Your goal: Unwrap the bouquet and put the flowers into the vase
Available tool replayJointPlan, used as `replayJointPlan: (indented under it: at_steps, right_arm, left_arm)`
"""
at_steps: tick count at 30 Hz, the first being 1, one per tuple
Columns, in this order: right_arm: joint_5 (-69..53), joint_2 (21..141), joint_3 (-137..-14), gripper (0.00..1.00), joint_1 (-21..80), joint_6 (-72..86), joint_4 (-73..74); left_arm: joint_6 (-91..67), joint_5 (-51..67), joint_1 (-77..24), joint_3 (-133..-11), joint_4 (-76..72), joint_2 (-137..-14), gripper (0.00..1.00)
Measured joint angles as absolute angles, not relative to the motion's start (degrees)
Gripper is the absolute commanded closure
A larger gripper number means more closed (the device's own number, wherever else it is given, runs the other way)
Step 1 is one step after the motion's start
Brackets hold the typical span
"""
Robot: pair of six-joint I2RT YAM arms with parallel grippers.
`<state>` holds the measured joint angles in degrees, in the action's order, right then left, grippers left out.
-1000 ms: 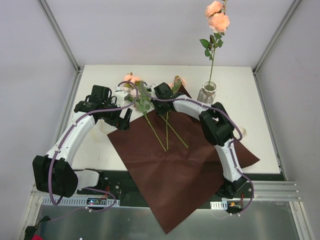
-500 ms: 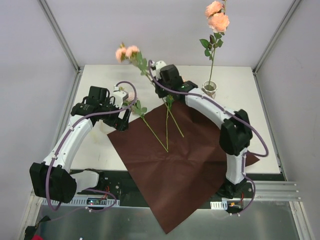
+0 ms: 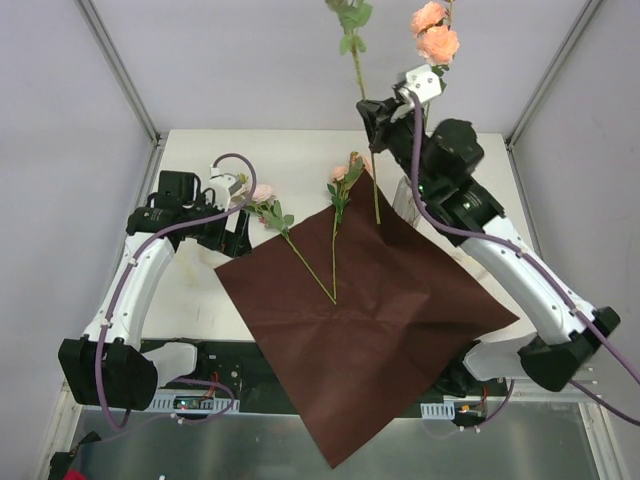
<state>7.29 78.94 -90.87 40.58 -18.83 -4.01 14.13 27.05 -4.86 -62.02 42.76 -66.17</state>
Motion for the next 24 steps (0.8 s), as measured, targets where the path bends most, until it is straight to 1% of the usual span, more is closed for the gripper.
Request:
replayJointPlan:
  at_steps: [4, 9, 16, 24]
  right_arm:
    - [9.5, 72.6, -82.1, 0.99, 39.8, -23.6, -14.6]
    - [12.0, 71.0, -76.0, 0.99, 35.2, -27.3, -24.4]
    - [13.4, 71.2, -75.7, 0.99, 30.4, -29.4, -30.7]
    - [14.9, 73.7, -77.6, 0.99, 27.8, -30.4, -36.8]
  left_arm:
    - [13.9, 28.2, -3.6, -63.0, 42.7, -66.6, 0.01]
    - [13.8, 28.7, -3.3, -63.1, 42.7, -67.1, 0.01]
    - [13.9, 29.0, -3.3, -63.1, 42.7, -67.4, 0.01]
    - [14.3, 29.5, -3.3, -63.1, 42.7, -67.9, 0.01]
